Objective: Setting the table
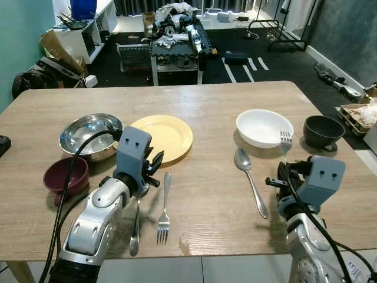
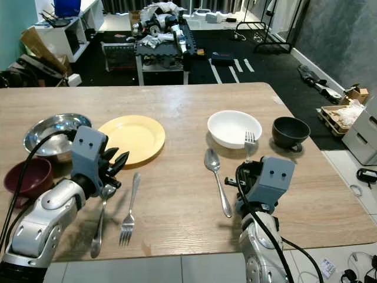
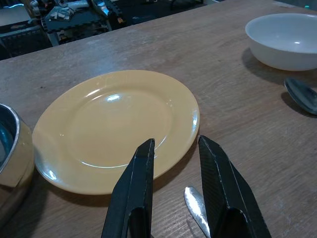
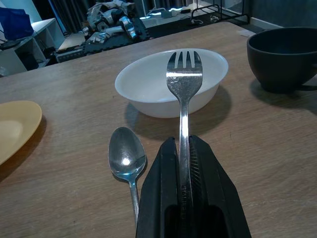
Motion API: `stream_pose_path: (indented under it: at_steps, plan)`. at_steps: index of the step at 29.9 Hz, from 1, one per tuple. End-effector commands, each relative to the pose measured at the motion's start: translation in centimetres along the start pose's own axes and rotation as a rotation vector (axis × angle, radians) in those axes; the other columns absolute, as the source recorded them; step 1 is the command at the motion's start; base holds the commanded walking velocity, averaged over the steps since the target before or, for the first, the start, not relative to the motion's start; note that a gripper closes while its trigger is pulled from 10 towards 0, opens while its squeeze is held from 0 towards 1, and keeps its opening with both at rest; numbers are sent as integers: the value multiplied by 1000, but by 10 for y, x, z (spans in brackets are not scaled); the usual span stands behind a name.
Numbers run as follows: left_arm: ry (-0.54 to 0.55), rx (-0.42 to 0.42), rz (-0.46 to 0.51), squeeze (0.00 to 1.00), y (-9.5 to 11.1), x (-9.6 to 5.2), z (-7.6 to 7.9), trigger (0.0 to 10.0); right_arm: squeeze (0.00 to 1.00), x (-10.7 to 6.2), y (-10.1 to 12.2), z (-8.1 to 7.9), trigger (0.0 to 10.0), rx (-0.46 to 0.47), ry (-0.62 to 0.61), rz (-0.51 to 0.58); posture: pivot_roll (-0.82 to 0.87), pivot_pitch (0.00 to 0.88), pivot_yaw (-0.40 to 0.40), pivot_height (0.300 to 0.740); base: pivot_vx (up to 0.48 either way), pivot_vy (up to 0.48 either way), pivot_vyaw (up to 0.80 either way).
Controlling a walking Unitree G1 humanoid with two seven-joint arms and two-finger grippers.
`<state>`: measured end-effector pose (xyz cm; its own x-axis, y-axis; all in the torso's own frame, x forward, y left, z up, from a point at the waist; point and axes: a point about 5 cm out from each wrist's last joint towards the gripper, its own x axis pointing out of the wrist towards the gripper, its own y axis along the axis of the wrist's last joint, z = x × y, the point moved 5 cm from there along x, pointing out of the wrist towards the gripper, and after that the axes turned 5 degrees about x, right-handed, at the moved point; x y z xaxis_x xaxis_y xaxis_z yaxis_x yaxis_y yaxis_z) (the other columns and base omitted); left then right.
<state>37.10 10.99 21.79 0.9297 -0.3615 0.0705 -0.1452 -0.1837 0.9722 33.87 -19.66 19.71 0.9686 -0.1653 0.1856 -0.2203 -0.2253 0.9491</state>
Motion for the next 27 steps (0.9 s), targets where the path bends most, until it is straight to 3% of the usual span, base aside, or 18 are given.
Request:
stream_pose_path:
  at_steps: [1, 5, 27]
  plan:
    - [1, -7, -24, 0, -8, -1, 0, 10000, 0, -1, -4, 1, 10000, 4, -5, -10, 53, 115, 109, 740, 0, 0, 0]
    - [1, -7, -24, 0, -8, -1, 0, 10000, 0, -1, -4, 1, 10000, 9, -5, -15, 54, 115, 109, 740, 0, 0, -387]
    - [-3, -6, -24, 0, -8, 0, 1, 10000, 0, -1, -7, 2, 10000, 20, -10, -27, 54, 116, 110, 740, 0, 0, -785]
